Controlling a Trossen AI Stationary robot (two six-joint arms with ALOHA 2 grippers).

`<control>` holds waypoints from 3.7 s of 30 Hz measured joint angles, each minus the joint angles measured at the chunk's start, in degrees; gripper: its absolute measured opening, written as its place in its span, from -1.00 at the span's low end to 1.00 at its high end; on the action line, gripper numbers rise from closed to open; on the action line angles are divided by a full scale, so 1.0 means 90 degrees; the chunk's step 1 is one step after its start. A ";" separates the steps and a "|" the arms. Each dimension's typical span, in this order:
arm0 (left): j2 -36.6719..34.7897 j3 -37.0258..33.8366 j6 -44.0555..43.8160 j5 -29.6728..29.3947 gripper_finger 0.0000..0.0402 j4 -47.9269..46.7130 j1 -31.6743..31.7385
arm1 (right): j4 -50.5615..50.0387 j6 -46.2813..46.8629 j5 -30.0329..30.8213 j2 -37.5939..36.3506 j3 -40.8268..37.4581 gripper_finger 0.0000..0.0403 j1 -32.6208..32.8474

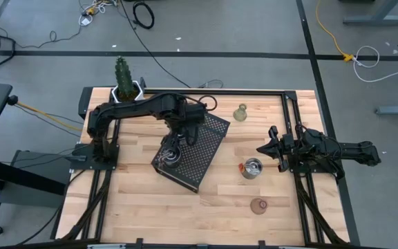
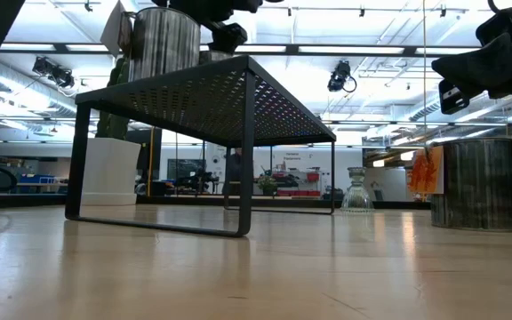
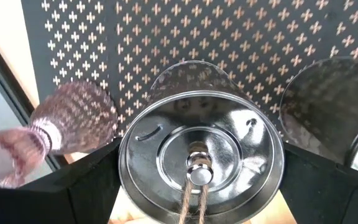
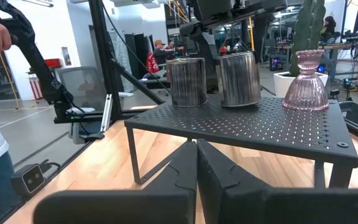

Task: Pick & Place candle stick holders
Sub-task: Put the top silver scented candle on the shelf, then adjust the silver scented candle on the shelf

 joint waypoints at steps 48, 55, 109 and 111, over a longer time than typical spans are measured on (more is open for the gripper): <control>0.0000 0.0000 -0.0004 -0.0105 0.92 0.0151 0.0300 | 0.0001 0.0000 0.0002 0.0000 0.0000 -0.94 0.0000; 0.0000 0.0000 -0.0169 -0.0102 0.93 0.0198 0.0368 | 0.0001 0.0000 -0.0001 0.0000 -0.0002 -0.94 0.0001; -0.1049 0.0053 -0.0837 0.0185 0.85 0.0096 0.0306 | 0.0002 -0.0002 -0.0001 0.0000 0.0001 -0.94 0.0001; -0.1086 0.0053 -0.0839 0.0279 0.77 0.0094 0.0242 | 0.0002 0.0000 0.0002 0.0000 0.0000 -0.94 0.0001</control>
